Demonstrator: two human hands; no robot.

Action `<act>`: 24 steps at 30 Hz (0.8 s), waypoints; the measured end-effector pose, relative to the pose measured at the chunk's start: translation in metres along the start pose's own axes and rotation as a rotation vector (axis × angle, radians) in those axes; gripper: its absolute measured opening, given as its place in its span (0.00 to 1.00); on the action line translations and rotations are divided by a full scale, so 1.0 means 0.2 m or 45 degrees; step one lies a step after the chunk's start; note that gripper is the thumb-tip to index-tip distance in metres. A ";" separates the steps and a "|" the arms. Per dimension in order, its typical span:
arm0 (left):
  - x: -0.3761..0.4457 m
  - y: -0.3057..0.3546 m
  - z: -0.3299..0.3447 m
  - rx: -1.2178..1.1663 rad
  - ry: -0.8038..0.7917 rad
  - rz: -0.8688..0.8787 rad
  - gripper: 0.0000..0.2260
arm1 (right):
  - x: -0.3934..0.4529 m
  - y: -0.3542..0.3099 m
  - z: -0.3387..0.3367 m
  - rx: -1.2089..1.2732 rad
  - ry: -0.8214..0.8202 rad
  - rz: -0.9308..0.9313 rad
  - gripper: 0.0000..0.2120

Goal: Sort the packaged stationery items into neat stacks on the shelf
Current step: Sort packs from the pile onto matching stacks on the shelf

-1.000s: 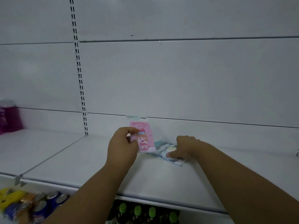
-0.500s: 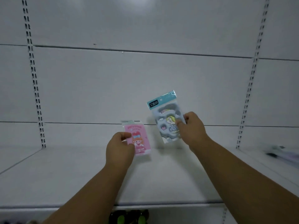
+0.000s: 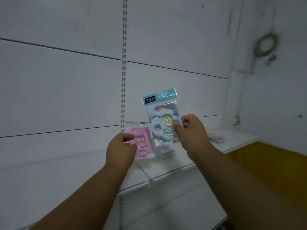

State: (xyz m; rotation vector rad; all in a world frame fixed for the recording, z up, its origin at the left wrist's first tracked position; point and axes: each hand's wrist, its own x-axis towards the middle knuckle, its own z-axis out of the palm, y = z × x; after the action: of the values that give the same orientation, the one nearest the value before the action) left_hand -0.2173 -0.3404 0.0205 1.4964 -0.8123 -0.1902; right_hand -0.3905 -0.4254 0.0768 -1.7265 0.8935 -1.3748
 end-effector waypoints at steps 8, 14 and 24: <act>0.08 0.19 0.97 -0.044 -0.175 0.053 0.10 | 0.47 0.32 -0.72 -0.100 0.153 0.046 0.08; 0.29 0.21 1.44 -0.064 -0.249 0.058 0.12 | 0.85 0.55 -0.90 -0.149 0.231 0.011 0.07; 0.48 0.15 1.84 0.063 -0.098 -0.027 0.11 | 1.43 0.89 -1.00 -0.182 0.148 0.033 0.10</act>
State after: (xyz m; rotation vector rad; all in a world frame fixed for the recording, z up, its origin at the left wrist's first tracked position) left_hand -0.3708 -0.6884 0.0364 1.5525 -0.8678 -0.2463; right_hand -0.5480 -0.7838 0.0839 -1.7479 1.0983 -1.4363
